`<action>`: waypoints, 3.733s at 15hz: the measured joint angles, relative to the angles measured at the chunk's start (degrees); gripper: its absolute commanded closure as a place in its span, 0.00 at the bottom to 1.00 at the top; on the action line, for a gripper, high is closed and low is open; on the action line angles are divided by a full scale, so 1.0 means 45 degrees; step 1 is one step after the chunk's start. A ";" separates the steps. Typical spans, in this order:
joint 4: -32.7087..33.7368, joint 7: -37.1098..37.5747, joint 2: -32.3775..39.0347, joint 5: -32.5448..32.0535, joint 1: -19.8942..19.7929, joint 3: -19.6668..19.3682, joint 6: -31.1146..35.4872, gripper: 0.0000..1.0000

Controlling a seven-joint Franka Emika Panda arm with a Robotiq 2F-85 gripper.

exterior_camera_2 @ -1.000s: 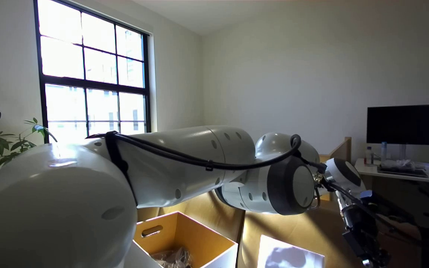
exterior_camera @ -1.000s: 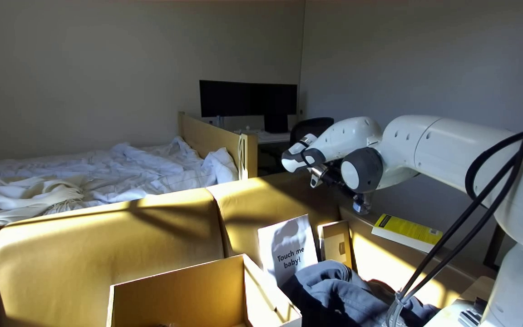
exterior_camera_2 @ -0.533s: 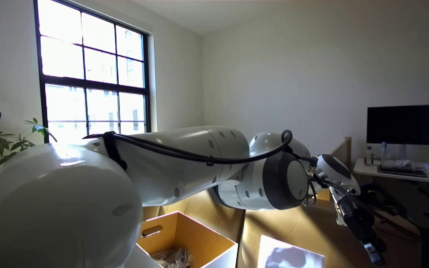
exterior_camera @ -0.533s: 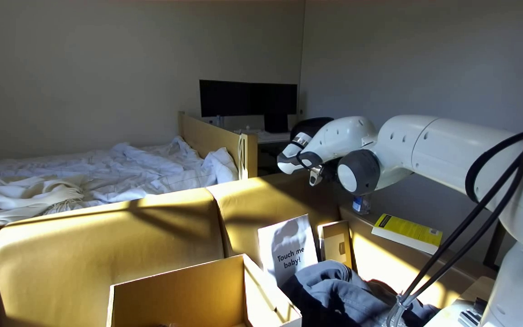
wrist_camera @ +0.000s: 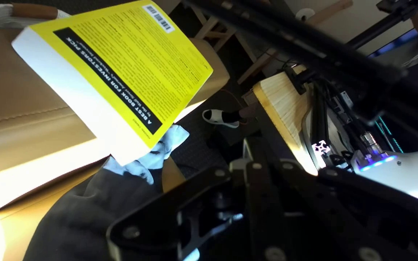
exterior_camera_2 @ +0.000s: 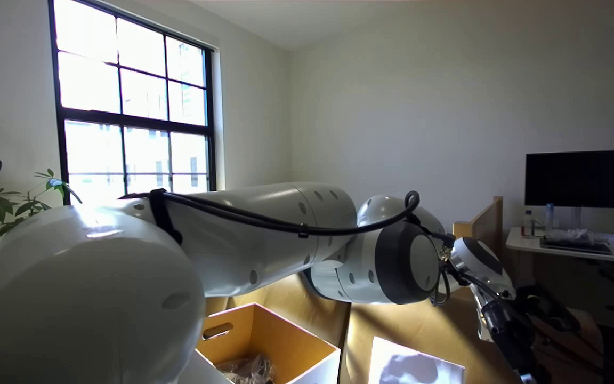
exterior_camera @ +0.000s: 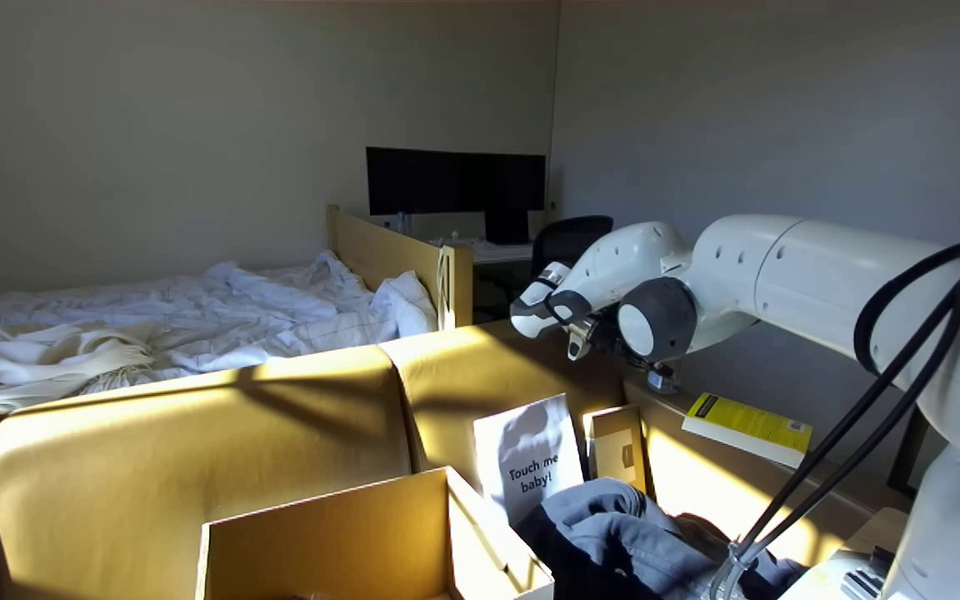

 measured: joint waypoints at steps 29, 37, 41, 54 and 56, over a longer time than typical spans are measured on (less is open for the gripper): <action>-0.9466 -0.5331 -0.3952 -0.3036 0.0865 0.1504 0.4291 1.00; -1.3579 -0.5989 -0.7887 -0.6171 0.0873 0.2133 0.8380 1.00; -1.5929 -0.5950 -0.9900 -0.7853 0.0509 0.2104 1.1231 1.00; -2.1640 -0.5007 -1.5450 -1.2425 -0.0849 0.1286 1.9216 0.99; -2.1615 -0.5006 -1.5309 -1.2424 -0.0799 0.1293 1.9203 1.00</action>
